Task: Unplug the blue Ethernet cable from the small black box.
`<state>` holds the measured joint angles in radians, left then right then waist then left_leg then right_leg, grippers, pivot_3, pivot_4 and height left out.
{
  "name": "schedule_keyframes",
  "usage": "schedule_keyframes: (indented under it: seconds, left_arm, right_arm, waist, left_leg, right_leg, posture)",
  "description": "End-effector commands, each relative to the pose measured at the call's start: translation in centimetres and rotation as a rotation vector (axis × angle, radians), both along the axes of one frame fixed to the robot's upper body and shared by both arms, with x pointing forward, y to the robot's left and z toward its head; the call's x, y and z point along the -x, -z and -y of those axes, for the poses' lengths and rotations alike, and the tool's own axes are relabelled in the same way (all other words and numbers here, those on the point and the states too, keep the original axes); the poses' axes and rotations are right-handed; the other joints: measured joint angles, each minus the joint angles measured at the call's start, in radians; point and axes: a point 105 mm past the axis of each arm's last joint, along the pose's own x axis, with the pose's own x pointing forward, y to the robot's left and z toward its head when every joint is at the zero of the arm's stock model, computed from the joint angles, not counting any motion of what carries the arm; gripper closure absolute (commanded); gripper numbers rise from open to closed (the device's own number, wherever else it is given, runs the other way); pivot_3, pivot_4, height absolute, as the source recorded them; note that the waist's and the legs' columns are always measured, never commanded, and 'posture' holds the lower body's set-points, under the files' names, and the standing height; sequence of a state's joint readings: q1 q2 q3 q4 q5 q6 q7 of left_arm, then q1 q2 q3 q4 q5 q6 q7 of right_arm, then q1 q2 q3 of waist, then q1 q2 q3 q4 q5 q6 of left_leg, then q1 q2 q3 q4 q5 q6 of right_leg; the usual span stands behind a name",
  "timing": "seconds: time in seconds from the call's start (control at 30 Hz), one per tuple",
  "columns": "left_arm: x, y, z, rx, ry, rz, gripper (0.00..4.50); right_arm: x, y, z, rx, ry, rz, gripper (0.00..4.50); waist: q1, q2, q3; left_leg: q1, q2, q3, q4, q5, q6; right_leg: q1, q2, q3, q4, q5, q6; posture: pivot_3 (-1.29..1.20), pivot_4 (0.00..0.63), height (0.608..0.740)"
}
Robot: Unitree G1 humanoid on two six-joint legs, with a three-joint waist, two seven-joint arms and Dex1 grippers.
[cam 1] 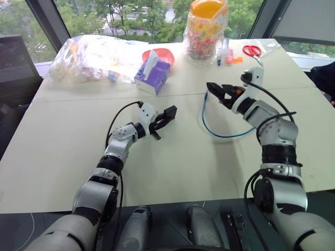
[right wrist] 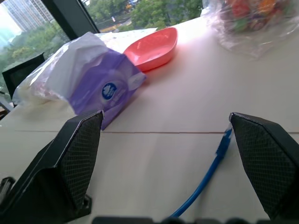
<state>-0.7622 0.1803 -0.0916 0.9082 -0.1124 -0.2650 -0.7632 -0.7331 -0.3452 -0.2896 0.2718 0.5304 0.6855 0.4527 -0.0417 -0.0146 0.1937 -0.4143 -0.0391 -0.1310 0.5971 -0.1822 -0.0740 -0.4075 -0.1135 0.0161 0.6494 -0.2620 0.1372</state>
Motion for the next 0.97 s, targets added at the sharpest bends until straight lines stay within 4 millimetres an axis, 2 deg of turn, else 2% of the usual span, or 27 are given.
schedule_keyframes:
  seconds: [0.03,0.27,0.33,0.47,0.63,0.8,0.97]
  left_arm:
    - [0.0,0.8,-0.5,-0.016,-0.01,-0.034,2.98]
    - [0.2,0.9,-1.3,-0.018,-0.017,-0.028,0.5]
    - [0.4,0.7,-1.8,-0.028,-0.017,-0.011,0.03]
    - [0.6,-0.9,-3.1,-0.004,-0.035,0.037,0.03]
    - [1.3,-4.7,-5.2,0.067,-0.105,0.122,0.03]
    - [3.1,-7.5,-6.5,0.128,-0.137,0.121,0.03]
    - [4.8,-9.2,-7.6,0.158,-0.159,0.09,0.03]
  right_arm:
    - [1.0,-2.1,-0.6,-0.017,-0.015,0.069,0.0]
    - [1.1,-1.6,0.1,0.033,0.005,0.056,0.0]
    - [1.1,-1.5,0.2,0.058,-0.005,0.059,0.0]
    - [1.5,-1.4,0.2,0.115,-0.032,0.07,0.0]
    - [2.2,-0.6,1.1,0.178,-0.029,0.067,0.0]
    - [3.4,0.7,1.4,0.27,-0.075,0.046,0.0]
    - [5.2,1.6,1.9,0.357,-0.149,0.025,0.0]
  waist:
    - [-0.001,0.0,0.0]
    - [-0.003,0.0,0.0]
    - [-0.004,0.0,0.0]
    - [-0.005,0.0,0.0]
    - [0.0,0.0,0.0]
    - [0.001,0.0,0.0]
    - [0.001,0.0,0.0]
  left_leg:
    - [0.0,0.0,0.0,0.0,0.0,0.0]
    - [0.002,0.0,0.0,0.0,0.0,0.0]
    - [0.002,0.0,0.0,0.0,0.0,0.0]
    - [0.003,0.0,0.0,-0.001,0.0,0.0]
    - [0.002,0.001,0.0,-0.001,0.0,0.0]
    - [0.002,0.0,0.0,-0.001,0.0,0.0]
    - [0.002,0.001,0.0,-0.001,0.0,0.0]
  right_leg:
    - [0.0,0.0,0.0,0.0,0.0,0.0]
    - [0.001,0.0,0.0,0.0,0.0,0.0]
    - [0.001,0.0,0.0,0.0,0.0,0.0]
    - [0.001,0.0,0.0,0.0,0.0,0.0]
    - [0.001,0.0,0.0,0.0,0.0,0.0]
    - [0.002,0.0,0.0,-0.001,0.0,0.0]
    - [0.002,0.0,0.0,-0.001,0.0,0.0]
  posture:
    - [0.0,0.15,0.726]
    - [0.0,0.15,0.726]
    - [0.0,0.15,0.726]
    - [0.0,0.15,0.726]
    - [0.0,0.15,0.726]
    - [0.0,0.15,0.726]
    - [0.0,0.15,0.726]
